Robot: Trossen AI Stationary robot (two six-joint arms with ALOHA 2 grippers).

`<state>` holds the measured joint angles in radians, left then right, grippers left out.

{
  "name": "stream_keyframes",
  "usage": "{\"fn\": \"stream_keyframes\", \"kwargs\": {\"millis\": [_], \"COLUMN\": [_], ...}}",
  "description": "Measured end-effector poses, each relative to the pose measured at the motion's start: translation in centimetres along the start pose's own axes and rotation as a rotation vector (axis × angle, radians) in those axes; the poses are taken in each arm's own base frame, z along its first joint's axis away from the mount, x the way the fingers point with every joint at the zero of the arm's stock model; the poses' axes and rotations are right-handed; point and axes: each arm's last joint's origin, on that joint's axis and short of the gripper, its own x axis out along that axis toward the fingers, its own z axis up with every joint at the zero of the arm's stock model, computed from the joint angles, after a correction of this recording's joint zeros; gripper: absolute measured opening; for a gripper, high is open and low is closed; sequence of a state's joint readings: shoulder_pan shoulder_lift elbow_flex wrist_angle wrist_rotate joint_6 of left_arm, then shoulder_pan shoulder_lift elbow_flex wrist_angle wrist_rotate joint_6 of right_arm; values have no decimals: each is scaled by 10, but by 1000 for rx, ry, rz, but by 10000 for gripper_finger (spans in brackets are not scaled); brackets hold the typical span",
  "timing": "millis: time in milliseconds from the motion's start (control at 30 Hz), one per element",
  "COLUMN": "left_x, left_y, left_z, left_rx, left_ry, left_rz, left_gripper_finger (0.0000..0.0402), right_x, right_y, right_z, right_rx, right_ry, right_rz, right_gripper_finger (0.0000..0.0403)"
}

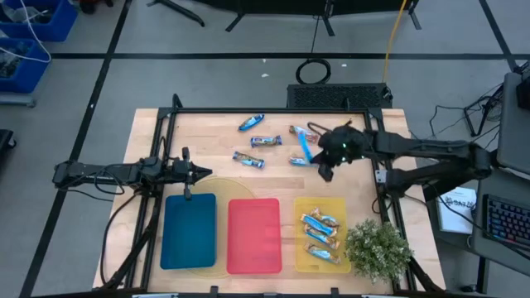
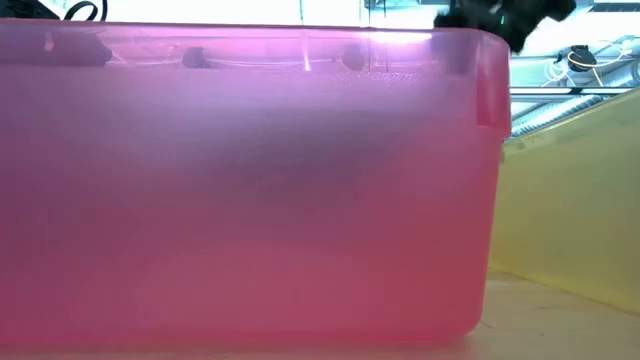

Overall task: Pick and place Granola Bars by type
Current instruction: Put the middle right green granola bar into the pink bin

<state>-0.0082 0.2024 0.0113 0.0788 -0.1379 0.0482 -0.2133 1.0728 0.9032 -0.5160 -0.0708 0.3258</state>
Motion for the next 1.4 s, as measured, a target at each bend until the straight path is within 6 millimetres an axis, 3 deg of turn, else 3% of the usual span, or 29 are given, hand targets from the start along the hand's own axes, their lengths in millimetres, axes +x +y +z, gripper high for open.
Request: {"fn": "stream_keyframes", "kwargs": {"millis": [133,233,433,667,800,1067,1233,1400], "left_x": [0,0,0,0,0,0,0,0], "left_y": [0,0,0,0,0,0,0,0], "left_z": [0,0,0,0,0,0,0,0], "left_rx": [0,0,0,0,0,0,0,0], "left_ry": [0,0,0,0,0,0,0,0], "left_rz": [0,0,0,1,0,0,1,0], "left_gripper_finger": [31,31,31,31,31,31,31,31], "right_x": [-5,5,44,84,101,132,136,134], "right_y": [41,69,120,161,170,167,167,171], "right_z": [10,15,20,27,25,16,16,21], "right_rx": [-139,-208,-338,-388,-390,-366,-351,-358], "right_ry": [-56,-19,131,276,333,411,416,370], "right_rz": [150,209,250,400,455,481,495,542], "right_gripper_finger": [0,0,0,0,0,0,6,44]}}
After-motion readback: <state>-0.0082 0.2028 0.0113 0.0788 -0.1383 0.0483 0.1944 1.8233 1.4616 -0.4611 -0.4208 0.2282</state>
